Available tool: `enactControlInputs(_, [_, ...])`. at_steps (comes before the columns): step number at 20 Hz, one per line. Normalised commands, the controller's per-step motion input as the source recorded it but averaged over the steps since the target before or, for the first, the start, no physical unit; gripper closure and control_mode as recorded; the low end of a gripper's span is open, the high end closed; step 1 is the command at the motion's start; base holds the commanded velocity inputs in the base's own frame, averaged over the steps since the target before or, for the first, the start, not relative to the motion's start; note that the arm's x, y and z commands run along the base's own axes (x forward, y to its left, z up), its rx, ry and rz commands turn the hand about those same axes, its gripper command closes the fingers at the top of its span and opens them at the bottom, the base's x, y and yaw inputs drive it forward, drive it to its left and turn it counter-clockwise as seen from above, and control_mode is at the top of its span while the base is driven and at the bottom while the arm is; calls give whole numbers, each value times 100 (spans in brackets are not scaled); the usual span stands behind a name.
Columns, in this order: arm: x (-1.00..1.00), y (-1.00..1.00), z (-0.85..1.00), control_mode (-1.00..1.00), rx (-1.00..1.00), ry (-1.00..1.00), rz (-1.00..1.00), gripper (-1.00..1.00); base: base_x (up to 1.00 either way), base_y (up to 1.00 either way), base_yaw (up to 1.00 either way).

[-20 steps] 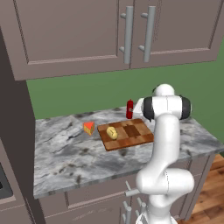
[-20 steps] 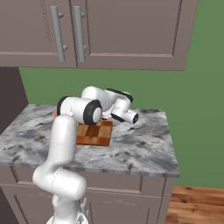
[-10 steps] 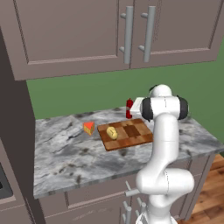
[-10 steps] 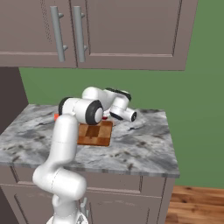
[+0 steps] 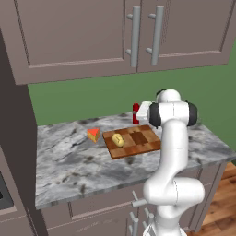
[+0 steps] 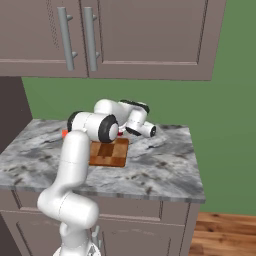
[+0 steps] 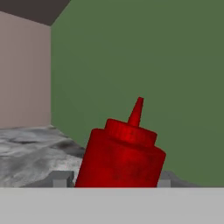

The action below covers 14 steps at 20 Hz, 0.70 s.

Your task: Retrieve the reheated potato from the microwave, then place the potato, cheese, and condiment on the cutting board.

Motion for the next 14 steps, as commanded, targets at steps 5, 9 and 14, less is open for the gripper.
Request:
enactControlInputs(5, [-22,0,5,-100,1,-7,6,100,0,0,0])
enactControlInputs(9, [-38,0,21,-100,5,-14,3,100,0,0,0])
enactControlInputs(14, [-39,7,24,-100,9,-6,0,100,0,0,0])
